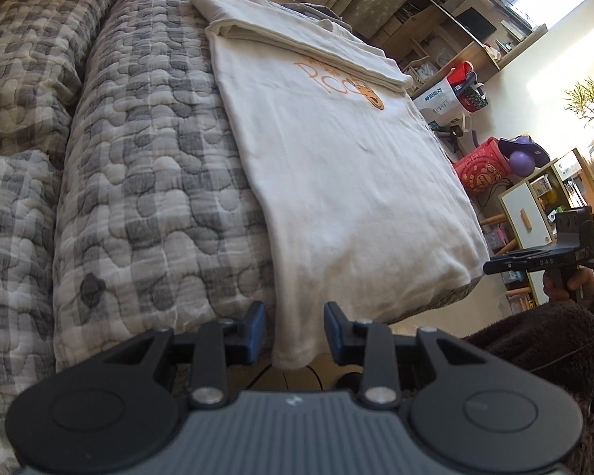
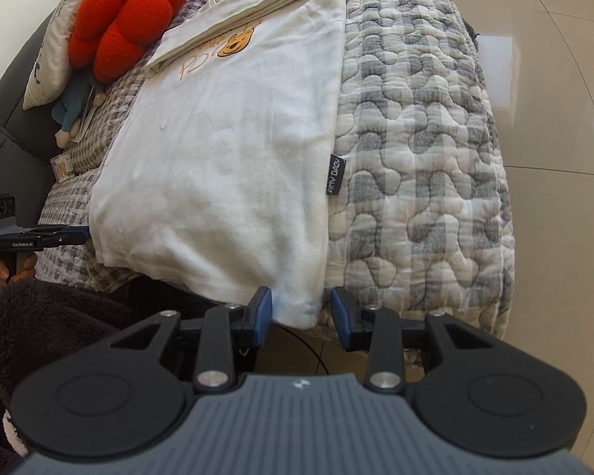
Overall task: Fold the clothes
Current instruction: 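Grasp the shirt hem with the left gripper while the right gripper grasps it too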
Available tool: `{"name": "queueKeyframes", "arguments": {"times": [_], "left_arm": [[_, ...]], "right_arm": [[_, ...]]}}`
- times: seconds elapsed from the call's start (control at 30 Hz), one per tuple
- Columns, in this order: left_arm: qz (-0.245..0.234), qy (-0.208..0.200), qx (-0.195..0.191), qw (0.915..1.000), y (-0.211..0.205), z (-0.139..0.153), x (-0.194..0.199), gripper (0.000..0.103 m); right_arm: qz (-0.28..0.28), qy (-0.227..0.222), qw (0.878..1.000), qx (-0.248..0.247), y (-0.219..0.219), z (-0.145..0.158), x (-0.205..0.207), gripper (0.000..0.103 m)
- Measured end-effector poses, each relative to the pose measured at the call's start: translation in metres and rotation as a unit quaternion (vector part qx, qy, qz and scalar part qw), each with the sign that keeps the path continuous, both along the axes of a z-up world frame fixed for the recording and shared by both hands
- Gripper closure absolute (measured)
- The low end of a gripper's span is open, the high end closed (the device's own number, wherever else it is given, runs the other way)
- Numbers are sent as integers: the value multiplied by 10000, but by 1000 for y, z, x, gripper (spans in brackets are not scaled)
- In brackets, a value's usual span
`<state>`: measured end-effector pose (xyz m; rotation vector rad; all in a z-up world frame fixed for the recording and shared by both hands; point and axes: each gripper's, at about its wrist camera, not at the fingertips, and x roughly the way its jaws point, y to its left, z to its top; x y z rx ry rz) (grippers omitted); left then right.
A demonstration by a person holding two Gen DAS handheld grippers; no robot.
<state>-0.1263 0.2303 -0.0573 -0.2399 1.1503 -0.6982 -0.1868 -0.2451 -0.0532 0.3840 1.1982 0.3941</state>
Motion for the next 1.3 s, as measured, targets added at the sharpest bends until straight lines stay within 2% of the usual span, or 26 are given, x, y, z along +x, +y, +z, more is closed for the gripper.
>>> {"name": "queueKeyframes", "arguments": {"times": [0.17,0.2,0.23,0.27,0.33,0.4,0.5,0.63,0.73,0.83,0.9,0.97,1.07,1.1,1.13,1.17,1.2,1.23,1.3], "left_arm": [[-123,122,-41,9998,-2,-8,-2,70],[-161,178,-18,9997,-4,-10,-2,75],[-198,238,7,9995,-5,-12,-3,86],[-221,307,14,9993,-5,-14,-3,91],[-233,331,-190,9990,0,-14,-4,92],[-235,333,-472,9981,4,-11,-5,92],[-189,99,-1055,9942,17,1,-9,92],[199,-201,-1929,9808,35,13,-6,96],[638,-386,-2600,9627,50,19,1,101],[1151,-410,-2972,9470,56,16,14,101],[1424,-306,-2881,9465,58,10,24,101],[1415,-207,-2641,9538,56,5,29,101],[1215,-12,-2139,9693,52,-1,31,97],[1110,32,-1948,9745,51,-2,28,90],[999,75,-1765,9792,49,-3,26,79],[861,114,-1634,9827,48,-4,24,71],[696,166,-1554,9853,46,-5,21,59],[537,212,-1465,9875,44,-6,18,55],[282,243,-1220,9918,39,-9,12,54]], "right_arm": [[6,126,9998,162,-1,-7,-1,68],[3,152,9997,201,-1,-9,-1,71],[0,172,9996,236,-1,-10,-1,74],[-5,182,9995,264,-2,-11,-2,77],[-18,161,9990,411,-6,-10,-3,85],[-31,111,9981,610,-10,-8,-5,88],[-89,-51,9951,981,-19,-1,-9,90],[-318,-372,9857,1615,-34,11,-10,91],[-606,-650,9735,2107,-46,20,-4,91],[-890,-912,9623,2401,-53,26,9,91],[-1015,-956,9605,2407,-52,27,20,91],[-1112,-968,9595,2400,-51,27,29,91],[-977,-784,9670,2220,-48,22,31,91],[-902,-736,9700,2133,-48,21,29,91],[-815,-682,9732,2037,-48,20,26,91],[-704,-612,9769,1924,-47,20,23,90],[-598,-546,9803,1799,-46,19,20,85],[-512,-488,9838,1648,-45,18,16,85],[-398,-361,9893,1357,-45,14,11,85]]}}
